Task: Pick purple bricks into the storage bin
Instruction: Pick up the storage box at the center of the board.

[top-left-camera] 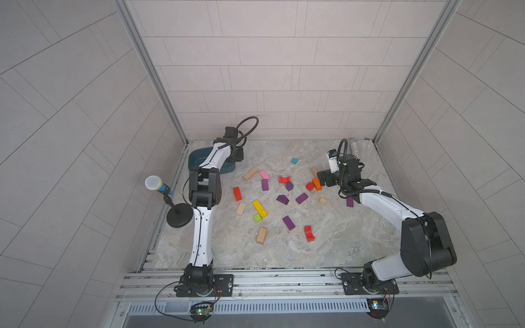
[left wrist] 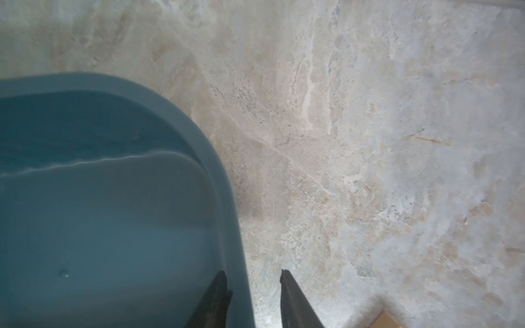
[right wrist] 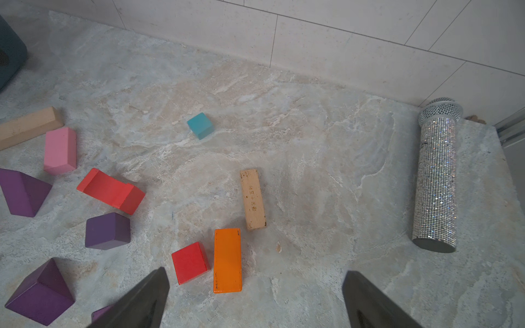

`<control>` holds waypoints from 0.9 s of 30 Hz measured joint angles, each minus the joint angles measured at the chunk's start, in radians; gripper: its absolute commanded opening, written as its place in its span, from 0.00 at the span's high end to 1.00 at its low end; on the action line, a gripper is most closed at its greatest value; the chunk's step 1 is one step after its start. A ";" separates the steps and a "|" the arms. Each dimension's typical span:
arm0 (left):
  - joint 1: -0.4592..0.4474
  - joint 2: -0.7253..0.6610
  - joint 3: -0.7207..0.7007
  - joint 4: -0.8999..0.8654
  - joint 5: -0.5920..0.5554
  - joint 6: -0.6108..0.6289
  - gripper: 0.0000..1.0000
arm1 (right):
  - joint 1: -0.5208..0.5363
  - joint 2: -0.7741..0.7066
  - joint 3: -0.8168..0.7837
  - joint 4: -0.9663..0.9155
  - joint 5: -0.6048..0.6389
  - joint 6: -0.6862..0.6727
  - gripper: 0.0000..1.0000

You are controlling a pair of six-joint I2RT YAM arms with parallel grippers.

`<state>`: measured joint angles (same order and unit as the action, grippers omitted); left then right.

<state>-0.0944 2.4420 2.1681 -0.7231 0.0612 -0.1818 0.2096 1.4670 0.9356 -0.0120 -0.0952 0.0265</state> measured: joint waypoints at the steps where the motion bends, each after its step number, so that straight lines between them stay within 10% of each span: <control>1: 0.000 0.000 0.000 -0.001 0.003 -0.002 0.69 | 0.000 0.000 -0.001 0.001 -0.021 -0.008 0.00; 13: 0.000 0.000 0.001 0.003 0.002 0.004 1.00 | 0.000 -0.076 -0.234 0.289 -0.371 -0.016 0.00; 27: -0.015 -0.042 -0.006 -0.023 -0.030 0.040 1.00 | 0.000 -0.070 -0.235 0.347 -0.403 -0.006 0.00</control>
<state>-0.1097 2.3997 2.1620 -0.7460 0.0311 -0.1413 0.2096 1.3972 0.7010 0.3347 -0.4980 0.0208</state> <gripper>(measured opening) 0.093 0.998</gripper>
